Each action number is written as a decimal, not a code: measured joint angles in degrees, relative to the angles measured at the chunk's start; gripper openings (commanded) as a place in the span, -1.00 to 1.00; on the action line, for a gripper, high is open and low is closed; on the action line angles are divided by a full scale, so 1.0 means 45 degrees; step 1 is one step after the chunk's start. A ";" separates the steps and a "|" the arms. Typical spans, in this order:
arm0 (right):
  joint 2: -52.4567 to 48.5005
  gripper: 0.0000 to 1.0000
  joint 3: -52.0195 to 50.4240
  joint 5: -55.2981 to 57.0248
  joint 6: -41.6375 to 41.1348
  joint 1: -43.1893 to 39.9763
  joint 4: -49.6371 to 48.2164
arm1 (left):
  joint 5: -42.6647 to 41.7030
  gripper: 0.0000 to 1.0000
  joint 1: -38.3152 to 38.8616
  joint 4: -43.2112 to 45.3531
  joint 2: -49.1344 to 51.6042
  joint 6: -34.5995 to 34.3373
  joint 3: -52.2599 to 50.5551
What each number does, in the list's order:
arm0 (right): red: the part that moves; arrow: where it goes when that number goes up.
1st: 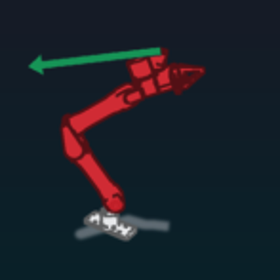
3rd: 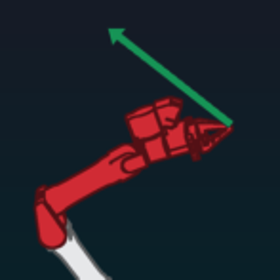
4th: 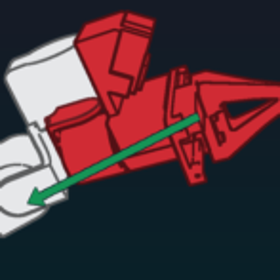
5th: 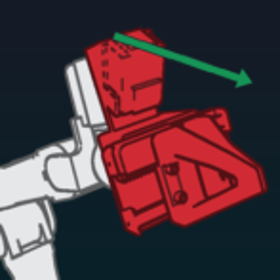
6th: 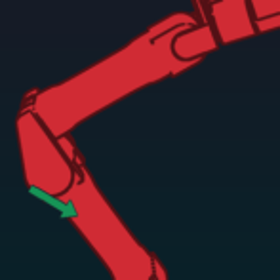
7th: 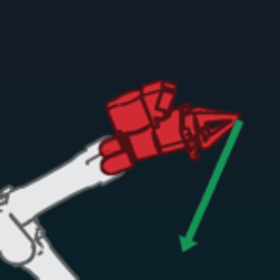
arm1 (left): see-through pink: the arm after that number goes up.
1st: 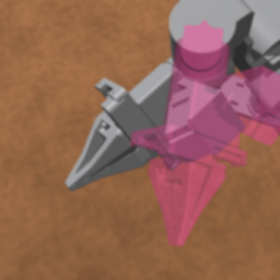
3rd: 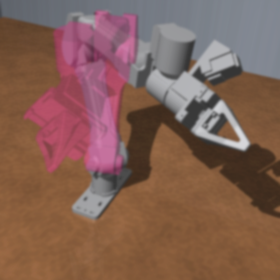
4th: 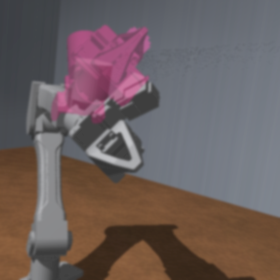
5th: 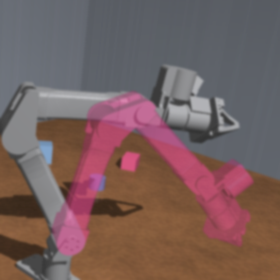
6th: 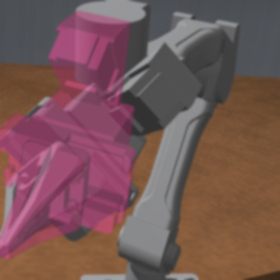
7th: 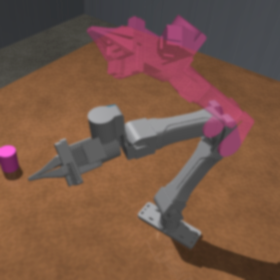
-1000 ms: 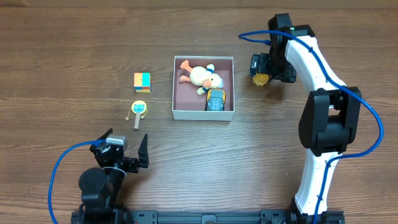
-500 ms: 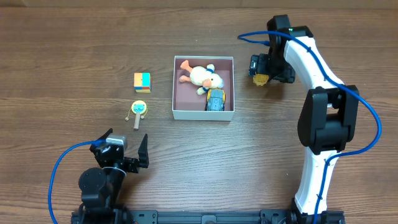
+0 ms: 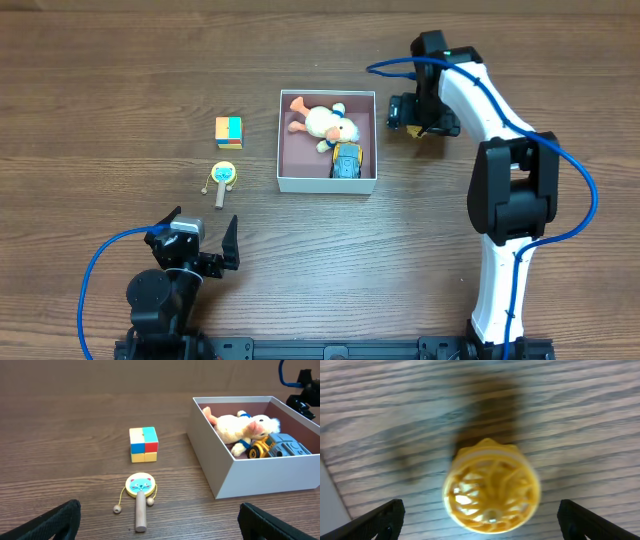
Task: Pack container
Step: 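Lower the right gripper and grasp the yellow gear toy, then carry the gear toy into the box and release it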
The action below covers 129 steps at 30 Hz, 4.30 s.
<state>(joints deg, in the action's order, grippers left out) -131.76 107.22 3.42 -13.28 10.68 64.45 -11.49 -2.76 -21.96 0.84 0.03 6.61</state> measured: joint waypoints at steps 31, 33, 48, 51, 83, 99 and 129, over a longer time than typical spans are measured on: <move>0.0000 1.00 0.0000 0.0233 0.0005 -0.0126 -0.0423 | 0.0000 1.00 0.0000 0.0000 0.0000 0.0000 0.0000; 0.0000 1.00 0.0000 0.0233 0.0005 -0.0126 -0.0427 | -0.0005 1.00 0.0000 0.0000 0.0000 0.0000 0.0000; -0.0053 1.00 0.0000 0.0243 0.0204 -0.0155 -0.0699 | 0.0000 1.00 0.0000 0.0000 0.0000 0.0000 0.0000; -0.0053 1.00 0.0000 0.0238 0.0199 -0.0185 -0.0690 | 0.0000 1.00 0.0000 0.0000 0.0000 0.0000 0.0000; -0.0364 0.77 0.0000 0.0238 0.0282 -0.0238 -0.1073 | 0.0000 1.00 0.0000 0.0000 0.0000 0.0000 0.0000; -0.0364 0.15 0.0000 0.0296 0.0325 -0.0369 -0.1073 | 0.0000 1.00 0.0000 0.0000 0.0000 0.0000 0.0000; -0.0427 0.06 0.6275 0.0345 0.0393 0.1253 0.5353 | 0.0000 1.00 0.0000 0.0000 0.0000 0.0000 0.0000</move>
<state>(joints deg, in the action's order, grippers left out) -133.69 135.46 4.97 -11.51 16.32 88.53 -11.49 -2.76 -21.96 0.84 0.03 6.61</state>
